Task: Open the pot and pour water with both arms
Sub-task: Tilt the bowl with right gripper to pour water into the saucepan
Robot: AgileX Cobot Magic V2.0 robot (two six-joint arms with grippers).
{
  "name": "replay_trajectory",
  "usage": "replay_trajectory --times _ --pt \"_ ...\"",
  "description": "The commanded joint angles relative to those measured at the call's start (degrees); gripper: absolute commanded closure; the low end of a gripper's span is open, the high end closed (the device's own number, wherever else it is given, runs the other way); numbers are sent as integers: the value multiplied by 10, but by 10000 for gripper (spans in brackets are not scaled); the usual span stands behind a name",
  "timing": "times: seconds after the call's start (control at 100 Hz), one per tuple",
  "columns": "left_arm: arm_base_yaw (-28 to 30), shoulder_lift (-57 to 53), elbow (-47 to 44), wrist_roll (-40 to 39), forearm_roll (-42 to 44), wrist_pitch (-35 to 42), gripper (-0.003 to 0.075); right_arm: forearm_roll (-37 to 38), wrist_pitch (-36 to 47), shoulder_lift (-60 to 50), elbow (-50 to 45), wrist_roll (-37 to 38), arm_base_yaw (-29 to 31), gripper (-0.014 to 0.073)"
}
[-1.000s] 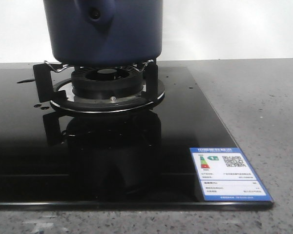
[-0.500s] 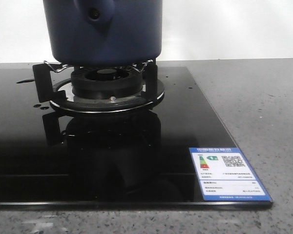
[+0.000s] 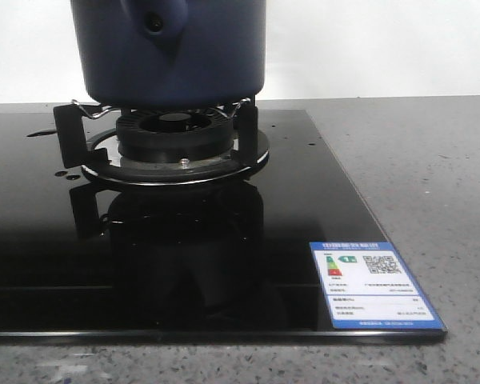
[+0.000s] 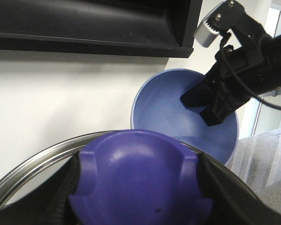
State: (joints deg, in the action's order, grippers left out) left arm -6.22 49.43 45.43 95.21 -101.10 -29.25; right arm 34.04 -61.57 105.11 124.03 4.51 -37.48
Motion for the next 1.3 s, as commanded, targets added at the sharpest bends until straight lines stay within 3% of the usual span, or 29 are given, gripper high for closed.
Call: replay_trajectory --times 0.0,0.31,0.65,1.11,1.29 --pt "-2 -8 24 -2 -37 -13 437 62 49 -22 20 6 -15 634" --pt "-2 -8 24 -2 -37 -13 437 239 61 0 20 57 -60 634" --pt "-13 -8 24 -2 -37 -8 437 323 76 0 20 70 -65 634" --pt "-15 -8 24 2 -37 -3 437 530 128 0 20 109 -107 634" --pt "-19 -8 24 3 -37 0 437 561 129 0 20 112 -123 634"
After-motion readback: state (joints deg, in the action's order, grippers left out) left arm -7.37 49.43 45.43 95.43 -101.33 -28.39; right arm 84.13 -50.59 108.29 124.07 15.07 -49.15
